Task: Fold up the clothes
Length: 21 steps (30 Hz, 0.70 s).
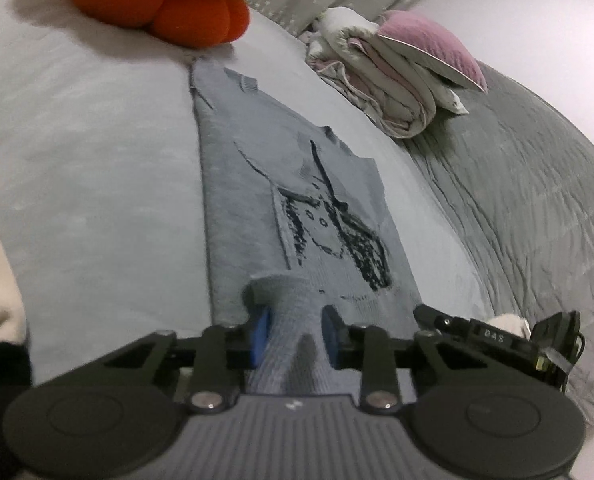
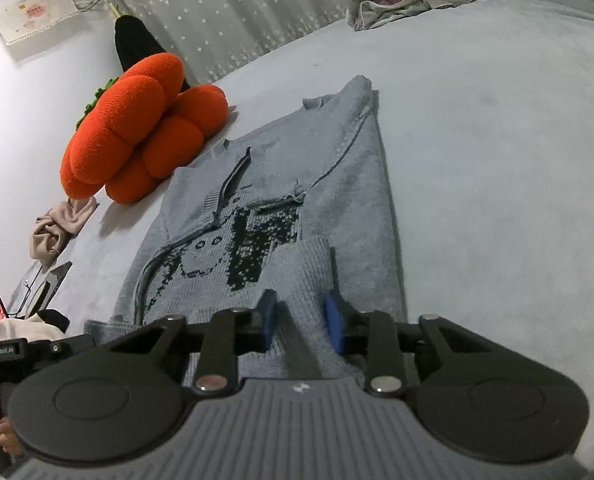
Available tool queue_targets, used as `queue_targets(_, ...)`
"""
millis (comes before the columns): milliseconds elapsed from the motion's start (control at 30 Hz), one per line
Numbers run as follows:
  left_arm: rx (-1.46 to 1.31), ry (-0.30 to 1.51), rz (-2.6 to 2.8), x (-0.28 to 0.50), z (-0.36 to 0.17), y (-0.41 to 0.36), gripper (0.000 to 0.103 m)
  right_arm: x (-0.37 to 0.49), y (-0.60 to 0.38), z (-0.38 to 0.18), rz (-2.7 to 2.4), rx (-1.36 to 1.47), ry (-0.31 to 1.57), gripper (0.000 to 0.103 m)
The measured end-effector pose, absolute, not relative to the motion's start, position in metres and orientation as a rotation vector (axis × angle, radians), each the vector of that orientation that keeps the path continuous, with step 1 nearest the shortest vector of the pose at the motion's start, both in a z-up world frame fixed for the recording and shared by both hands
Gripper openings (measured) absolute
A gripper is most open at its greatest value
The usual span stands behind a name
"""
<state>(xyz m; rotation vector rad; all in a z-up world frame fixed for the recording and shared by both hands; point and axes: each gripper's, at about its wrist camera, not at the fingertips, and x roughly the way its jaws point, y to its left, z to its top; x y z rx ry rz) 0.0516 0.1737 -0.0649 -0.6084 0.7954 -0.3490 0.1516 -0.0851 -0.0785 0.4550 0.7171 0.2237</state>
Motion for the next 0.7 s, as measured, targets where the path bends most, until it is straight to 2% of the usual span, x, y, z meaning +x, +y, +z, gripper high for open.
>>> queue_targets(33,-0.602,0.79,-0.351,0.05,-0.064,0.173,0.013,0.152,-0.085,-0.078,0.223,0.455,0.714,0.013)
queue_targets(100,-0.598,0.769,-0.36,0.048,-0.06,0.172,0.008,0.15,-0.086,-0.077,0.229,0.477,0.702,0.011)
queue_targets(433,-0.743,0.743,-0.504,0.078,-0.049,0.172,0.007,0.158,-0.109,-0.068,0.329,0.741,0.638,0.01)
queue_targets(700,-0.942,0.694,-0.541,0.123,-0.068,0.192,0.007,0.189,-0.137,-0.069,0.408,0.911,0.561,0.01)
